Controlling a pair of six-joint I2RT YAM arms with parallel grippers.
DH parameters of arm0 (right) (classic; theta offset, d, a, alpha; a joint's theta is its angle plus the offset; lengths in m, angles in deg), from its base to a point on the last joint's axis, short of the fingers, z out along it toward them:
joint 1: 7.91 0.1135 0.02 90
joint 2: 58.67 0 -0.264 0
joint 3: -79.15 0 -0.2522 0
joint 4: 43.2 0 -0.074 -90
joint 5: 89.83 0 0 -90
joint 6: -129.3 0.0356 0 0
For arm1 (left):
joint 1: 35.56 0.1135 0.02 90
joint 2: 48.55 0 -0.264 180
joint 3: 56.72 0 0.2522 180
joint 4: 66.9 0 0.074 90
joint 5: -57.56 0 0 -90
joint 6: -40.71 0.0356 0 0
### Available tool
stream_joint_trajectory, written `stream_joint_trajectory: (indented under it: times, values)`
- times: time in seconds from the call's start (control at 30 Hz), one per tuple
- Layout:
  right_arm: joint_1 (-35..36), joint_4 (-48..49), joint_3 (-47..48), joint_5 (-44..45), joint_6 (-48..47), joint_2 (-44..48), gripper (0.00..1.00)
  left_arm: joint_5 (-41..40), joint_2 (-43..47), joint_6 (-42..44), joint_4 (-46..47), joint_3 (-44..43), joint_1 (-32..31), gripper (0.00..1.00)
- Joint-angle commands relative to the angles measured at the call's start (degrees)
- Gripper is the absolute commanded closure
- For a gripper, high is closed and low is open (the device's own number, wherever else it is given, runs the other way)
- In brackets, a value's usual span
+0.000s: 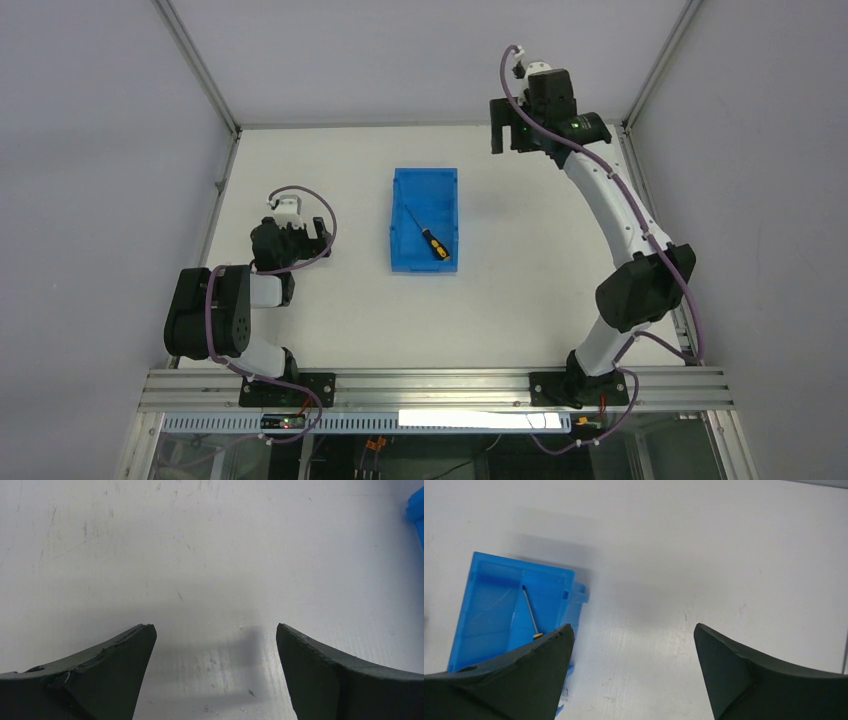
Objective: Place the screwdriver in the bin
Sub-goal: Reset both arms
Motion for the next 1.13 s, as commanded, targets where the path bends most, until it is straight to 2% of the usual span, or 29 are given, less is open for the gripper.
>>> stream_joint_trajectory:
  times: [0.0, 0.27, 0.53, 1.1]
  values:
    - [-4.9, 1.4, -2.0, -3.4, -2.0, 5.5, 0.07, 1.4, 0.4, 0.4, 3.0, -0.3, 0.7, 0.01]
    - [-14.8, 2.1, -3.6, -9.2, -0.1, 5.9, 0.03, 1.4, 0.4, 0.4, 3.0, -0.3, 0.8, 0.01]
    - [-19.6, 4.0, -5.4, -8.3, -0.6, 6.8, 0.01, 1.4, 0.4, 0.4, 3.0, -0.3, 0.8, 0.01]
    - [-20.4, 5.5, -6.7, -9.6, -0.3, 7.4, 0.01, 1.4, 0.4, 0.4, 3.0, -0.3, 0.8, 0.01]
